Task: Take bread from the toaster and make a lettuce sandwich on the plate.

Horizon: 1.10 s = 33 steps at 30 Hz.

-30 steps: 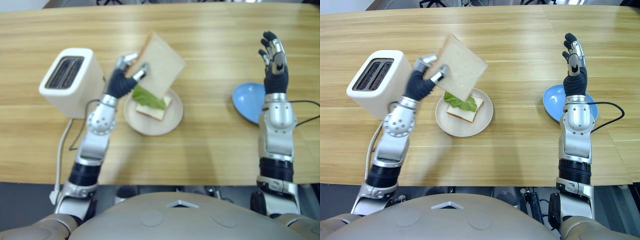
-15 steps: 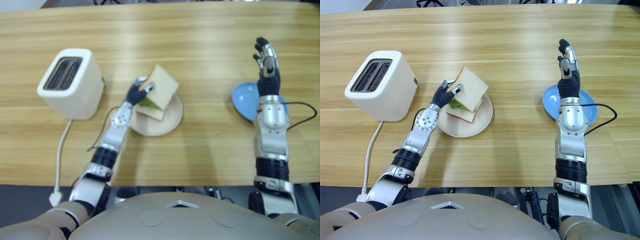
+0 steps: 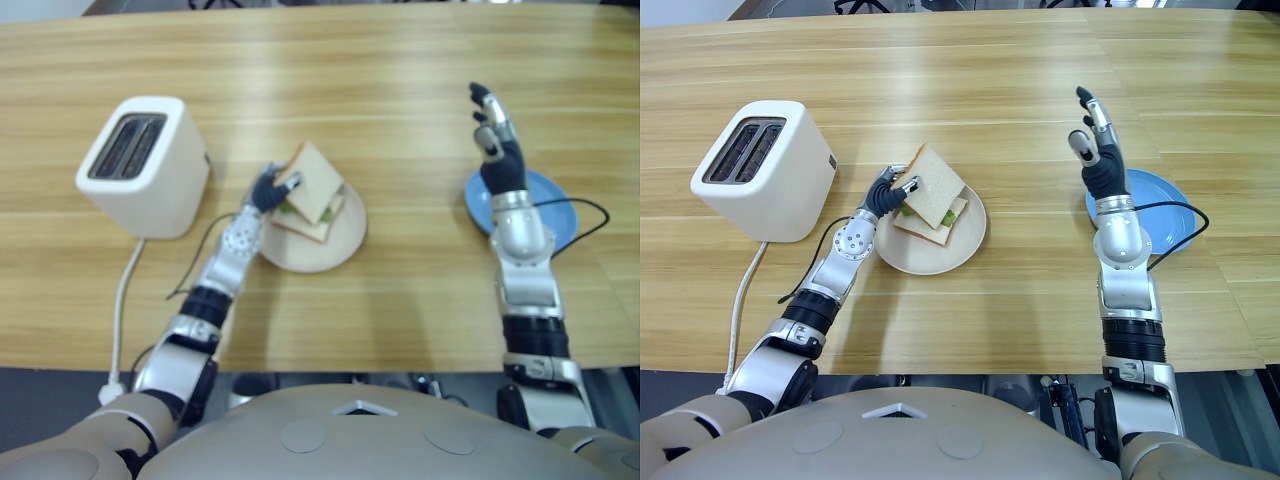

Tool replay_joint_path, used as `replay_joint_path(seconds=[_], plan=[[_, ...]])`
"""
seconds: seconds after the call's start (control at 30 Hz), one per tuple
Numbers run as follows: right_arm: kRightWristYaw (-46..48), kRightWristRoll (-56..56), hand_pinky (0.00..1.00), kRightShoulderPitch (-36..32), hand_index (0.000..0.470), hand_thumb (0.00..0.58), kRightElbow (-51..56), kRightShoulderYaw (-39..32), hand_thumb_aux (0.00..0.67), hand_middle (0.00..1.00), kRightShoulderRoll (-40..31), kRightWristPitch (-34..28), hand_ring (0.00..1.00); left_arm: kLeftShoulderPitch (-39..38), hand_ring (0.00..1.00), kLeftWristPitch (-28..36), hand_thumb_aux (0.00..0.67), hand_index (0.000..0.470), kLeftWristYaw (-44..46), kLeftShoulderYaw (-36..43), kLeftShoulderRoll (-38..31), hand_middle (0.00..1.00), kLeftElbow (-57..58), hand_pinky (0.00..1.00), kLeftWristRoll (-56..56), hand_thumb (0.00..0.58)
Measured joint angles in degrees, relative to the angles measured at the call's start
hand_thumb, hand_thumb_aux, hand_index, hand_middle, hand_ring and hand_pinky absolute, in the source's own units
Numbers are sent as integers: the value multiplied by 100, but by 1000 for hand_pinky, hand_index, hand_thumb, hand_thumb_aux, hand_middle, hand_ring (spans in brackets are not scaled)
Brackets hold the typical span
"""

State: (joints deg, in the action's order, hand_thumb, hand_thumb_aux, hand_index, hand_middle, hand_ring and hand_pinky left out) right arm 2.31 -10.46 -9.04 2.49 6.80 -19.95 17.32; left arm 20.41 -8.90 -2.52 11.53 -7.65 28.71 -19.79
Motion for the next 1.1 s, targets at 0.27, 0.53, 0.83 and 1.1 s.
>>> replay_joint_path(seconds=[0.27,0.53,0.83,1.1], plan=[[175,-900,0,-27,0,0,113,-926,0,0,-190,286,0,75,1000,319,670,460,287,41,0,1000,362,1000,9,580],[191,-1943,0,-157,0,0,541,-1750,0,0,-580,647,0,350,1000,374,670,460,352,115,-5,1000,862,1000,-39,580],[-134,-3471,0,-534,0,0,1350,-2760,0,0,-1018,906,0,373,1000,501,670,460,423,371,-45,1000,897,1000,-202,580],[-293,-3976,0,-568,0,0,1390,-3147,0,0,-1104,965,0,-3,1000,911,670,460,650,577,-274,1000,107,1000,-297,580]])
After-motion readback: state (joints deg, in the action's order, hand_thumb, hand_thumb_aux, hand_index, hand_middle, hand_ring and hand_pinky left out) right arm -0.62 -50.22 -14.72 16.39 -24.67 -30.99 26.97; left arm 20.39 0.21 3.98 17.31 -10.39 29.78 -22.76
